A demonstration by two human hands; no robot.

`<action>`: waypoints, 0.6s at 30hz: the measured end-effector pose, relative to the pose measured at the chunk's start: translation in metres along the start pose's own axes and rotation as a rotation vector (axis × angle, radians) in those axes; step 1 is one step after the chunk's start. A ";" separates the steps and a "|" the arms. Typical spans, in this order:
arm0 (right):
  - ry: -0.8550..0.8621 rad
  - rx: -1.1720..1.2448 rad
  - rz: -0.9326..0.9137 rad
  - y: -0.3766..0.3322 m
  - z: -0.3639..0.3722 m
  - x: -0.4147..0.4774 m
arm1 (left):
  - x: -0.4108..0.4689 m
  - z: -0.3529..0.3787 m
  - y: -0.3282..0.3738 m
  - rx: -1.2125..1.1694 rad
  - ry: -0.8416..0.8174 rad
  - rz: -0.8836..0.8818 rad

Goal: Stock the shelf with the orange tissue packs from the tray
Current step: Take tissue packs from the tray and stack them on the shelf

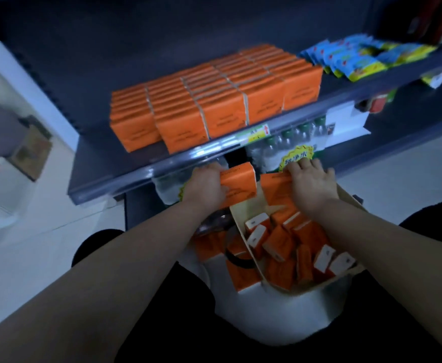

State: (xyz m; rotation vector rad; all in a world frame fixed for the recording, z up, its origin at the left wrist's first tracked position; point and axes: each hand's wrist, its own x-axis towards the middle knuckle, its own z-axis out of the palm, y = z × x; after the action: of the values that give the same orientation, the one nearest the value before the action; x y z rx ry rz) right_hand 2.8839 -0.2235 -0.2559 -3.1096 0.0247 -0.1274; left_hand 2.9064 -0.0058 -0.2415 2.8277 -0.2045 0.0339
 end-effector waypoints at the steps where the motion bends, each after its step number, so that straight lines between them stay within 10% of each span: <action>1: 0.013 0.009 -0.024 -0.009 -0.008 0.001 | -0.005 -0.012 -0.007 -0.014 0.031 -0.028; 18: 0.275 0.079 -0.400 -0.153 -0.095 0.049 | 0.010 -0.163 -0.148 0.226 0.313 -0.379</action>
State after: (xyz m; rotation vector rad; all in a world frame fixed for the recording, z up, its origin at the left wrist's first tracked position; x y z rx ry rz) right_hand 2.9269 -0.0746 -0.1524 -2.9476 -0.5804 -0.5464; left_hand 2.9374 0.1821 -0.1296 2.9792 0.4286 0.4366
